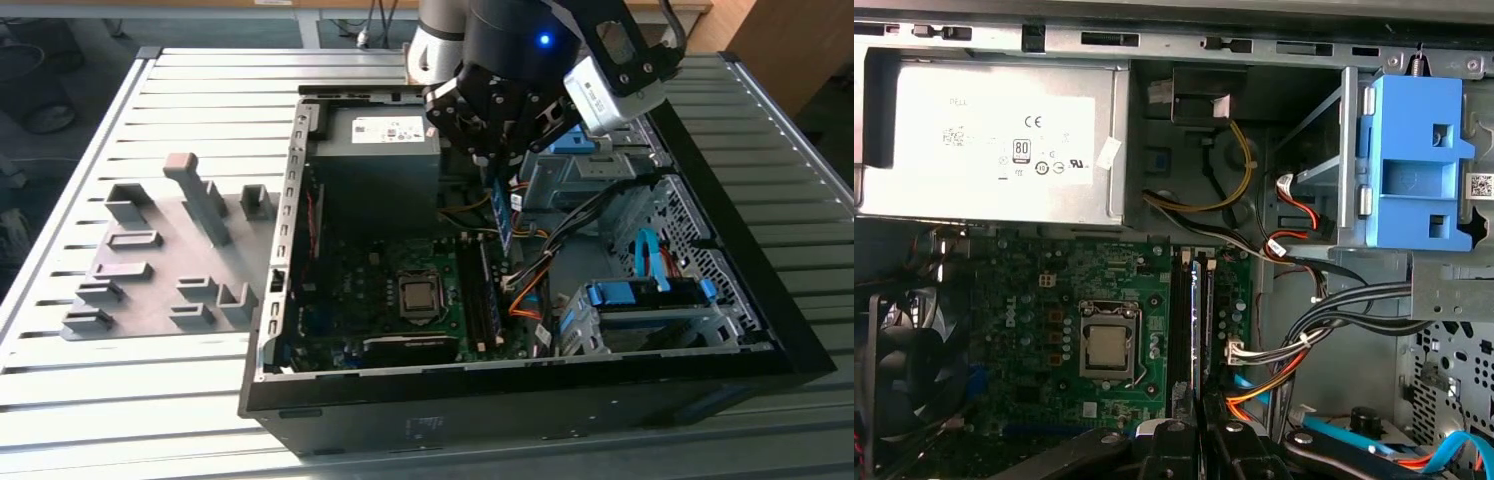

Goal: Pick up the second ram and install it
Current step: 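Insert the second ram into the second slot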

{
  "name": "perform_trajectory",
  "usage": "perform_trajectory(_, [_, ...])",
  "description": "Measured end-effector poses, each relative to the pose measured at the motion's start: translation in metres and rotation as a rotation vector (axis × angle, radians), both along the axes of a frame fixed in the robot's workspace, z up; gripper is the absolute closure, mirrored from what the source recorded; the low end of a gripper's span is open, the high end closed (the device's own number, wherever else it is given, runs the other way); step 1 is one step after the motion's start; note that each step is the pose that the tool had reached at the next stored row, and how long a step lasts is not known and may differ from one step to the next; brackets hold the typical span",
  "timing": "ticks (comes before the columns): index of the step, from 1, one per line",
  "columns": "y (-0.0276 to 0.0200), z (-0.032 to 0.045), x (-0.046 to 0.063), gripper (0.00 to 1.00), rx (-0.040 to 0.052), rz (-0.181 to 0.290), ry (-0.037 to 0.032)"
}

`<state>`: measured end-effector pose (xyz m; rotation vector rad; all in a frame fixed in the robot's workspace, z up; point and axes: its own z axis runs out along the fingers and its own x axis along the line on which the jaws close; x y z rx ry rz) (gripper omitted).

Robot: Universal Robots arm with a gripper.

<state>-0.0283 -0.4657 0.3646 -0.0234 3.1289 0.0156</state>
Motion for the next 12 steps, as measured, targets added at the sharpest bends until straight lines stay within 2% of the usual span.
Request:
perform_trajectory(7, [-0.001, -0.0034, 0.0, 0.86, -0.0002, 0.0, 0.0001])
perform_trajectory(12, [-0.002, -0.0116, 0.0, 0.86, 0.0001, -0.001, 0.0])
